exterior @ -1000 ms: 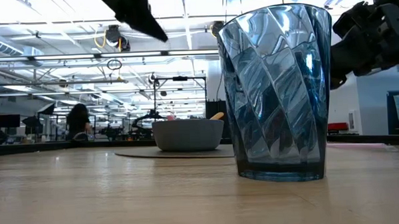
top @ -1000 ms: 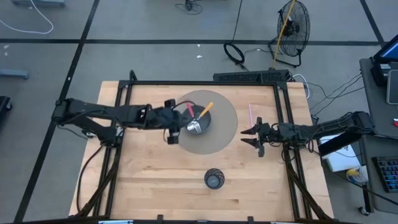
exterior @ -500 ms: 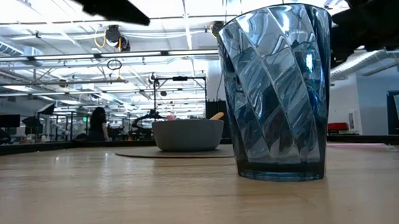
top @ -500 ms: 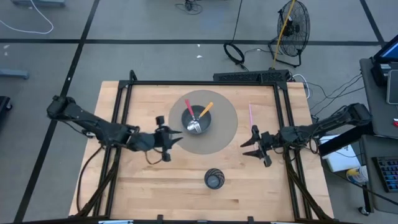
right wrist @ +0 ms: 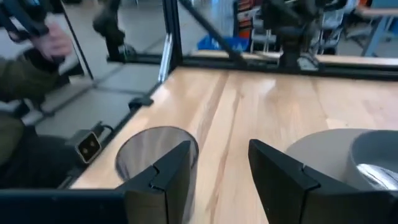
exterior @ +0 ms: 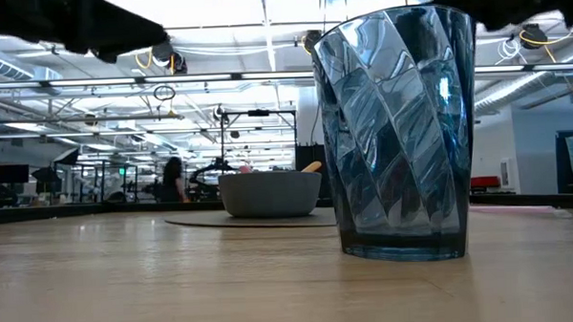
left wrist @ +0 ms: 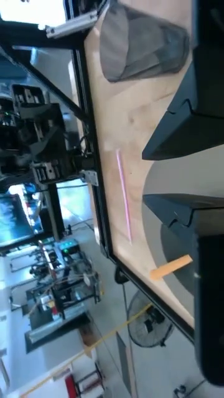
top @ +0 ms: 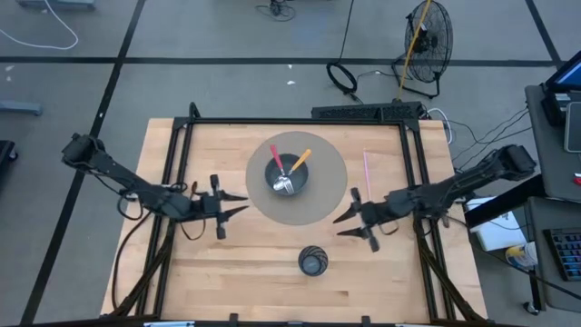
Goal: Pick & Place Utensil
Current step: Move the dark blue cup to the dark blue bowl on the gray placemat
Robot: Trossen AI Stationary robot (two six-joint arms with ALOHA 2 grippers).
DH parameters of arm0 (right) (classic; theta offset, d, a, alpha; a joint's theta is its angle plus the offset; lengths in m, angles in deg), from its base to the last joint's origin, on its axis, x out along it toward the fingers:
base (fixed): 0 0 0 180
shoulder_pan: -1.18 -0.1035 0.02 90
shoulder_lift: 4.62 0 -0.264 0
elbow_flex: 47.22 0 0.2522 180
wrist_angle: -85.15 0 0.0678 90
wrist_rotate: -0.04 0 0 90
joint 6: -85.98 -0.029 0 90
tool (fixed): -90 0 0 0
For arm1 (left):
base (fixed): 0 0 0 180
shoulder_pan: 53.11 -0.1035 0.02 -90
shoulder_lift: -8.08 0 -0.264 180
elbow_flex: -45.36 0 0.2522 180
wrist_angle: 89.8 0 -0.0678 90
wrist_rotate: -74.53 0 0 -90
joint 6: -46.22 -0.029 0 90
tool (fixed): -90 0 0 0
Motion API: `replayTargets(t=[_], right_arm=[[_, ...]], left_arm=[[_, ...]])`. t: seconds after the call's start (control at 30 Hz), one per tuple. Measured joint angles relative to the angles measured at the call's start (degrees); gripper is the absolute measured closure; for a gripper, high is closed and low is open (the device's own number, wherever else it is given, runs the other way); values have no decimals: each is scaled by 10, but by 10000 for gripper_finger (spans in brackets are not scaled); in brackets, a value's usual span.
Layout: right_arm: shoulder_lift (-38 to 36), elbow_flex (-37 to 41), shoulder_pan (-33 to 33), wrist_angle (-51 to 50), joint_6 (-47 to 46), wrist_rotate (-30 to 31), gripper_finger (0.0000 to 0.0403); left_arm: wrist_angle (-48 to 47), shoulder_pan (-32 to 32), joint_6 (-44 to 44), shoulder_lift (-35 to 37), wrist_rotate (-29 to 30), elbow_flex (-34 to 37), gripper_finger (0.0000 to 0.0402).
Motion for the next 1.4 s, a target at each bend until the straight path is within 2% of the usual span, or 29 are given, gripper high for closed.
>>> replayTargets(t=[0.23,0.5,0.67,0.77,1.4], right_arm=[[92,-143,2,-114,26,-2,248],[187,-309,21,-314,15,-4,248],[250,-384,19,-366,28,-34,247],[270,-401,19,-387,31,-35,247],[273,-405,-4,-399,26,-36,247]], left_arm=[[72,7,4,7,-24,53,298],[79,8,25,7,-38,71,298],[79,10,32,7,-73,71,298],[77,10,40,7,-91,71,298],[62,10,45,6,-87,71,298]])
